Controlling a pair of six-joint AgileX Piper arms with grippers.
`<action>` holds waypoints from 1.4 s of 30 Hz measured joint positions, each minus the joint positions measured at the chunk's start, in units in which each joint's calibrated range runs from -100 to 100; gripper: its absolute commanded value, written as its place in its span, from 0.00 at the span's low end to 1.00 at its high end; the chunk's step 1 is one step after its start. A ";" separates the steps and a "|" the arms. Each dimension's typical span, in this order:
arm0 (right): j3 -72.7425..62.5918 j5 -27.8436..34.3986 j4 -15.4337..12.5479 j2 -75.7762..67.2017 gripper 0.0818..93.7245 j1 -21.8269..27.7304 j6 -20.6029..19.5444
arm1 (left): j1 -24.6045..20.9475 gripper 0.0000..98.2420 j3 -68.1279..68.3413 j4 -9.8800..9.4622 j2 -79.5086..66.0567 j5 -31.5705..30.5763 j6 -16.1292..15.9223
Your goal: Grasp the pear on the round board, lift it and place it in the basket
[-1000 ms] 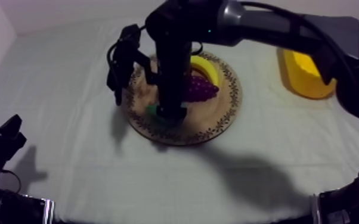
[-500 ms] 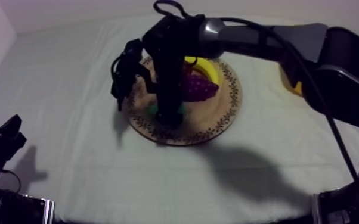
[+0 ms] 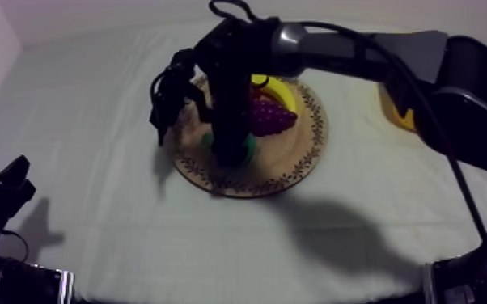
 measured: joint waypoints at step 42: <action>-5.54 10.44 1.23 -36.48 0.50 26.58 -10.67 | 0.00 0.00 0.00 0.00 0.00 0.00 0.00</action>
